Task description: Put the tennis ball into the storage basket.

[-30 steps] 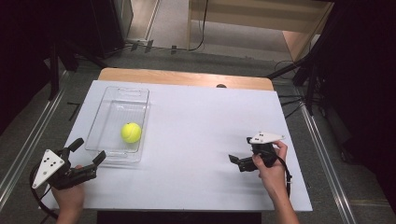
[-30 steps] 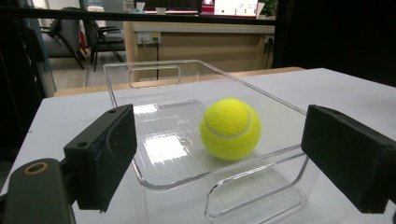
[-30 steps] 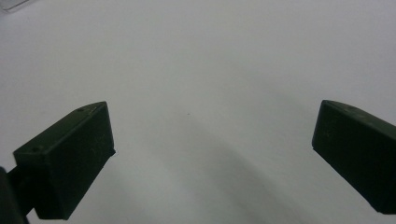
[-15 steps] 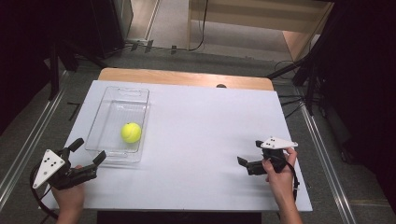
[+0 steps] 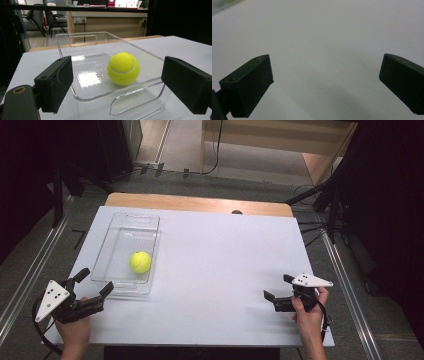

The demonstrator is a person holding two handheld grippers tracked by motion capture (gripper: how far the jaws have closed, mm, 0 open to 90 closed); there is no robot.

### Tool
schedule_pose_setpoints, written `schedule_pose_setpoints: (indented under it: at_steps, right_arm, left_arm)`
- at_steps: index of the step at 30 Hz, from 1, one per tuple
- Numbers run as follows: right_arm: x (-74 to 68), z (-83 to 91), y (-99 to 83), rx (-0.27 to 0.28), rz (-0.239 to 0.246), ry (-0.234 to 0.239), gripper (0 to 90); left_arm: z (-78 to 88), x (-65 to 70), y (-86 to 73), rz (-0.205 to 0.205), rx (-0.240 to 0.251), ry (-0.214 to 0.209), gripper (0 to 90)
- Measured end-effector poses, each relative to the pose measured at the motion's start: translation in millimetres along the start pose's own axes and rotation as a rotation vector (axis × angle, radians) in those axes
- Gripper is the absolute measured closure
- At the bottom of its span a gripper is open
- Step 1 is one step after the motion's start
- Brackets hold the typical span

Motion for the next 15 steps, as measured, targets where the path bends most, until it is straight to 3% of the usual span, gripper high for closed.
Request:
schedule_pose_setpoints:
  at_steps: [15]
  right_arm:
    - [12.4,18.2,-15.8,0.072,-0.051,-0.023,0.0]
  left_arm:
    - [0.2,-0.3,0.2,0.004,0.003,0.0,11.1]
Point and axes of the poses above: each handheld gripper's, and its own axes: z roughly backward along the jaws, y roughly out of its top, x roughly to its right, the point moved 1 cm from there along -z, roughly forward along the jaws, and after that the axes turned 2 degrees about -z, right-handed, at the moved point
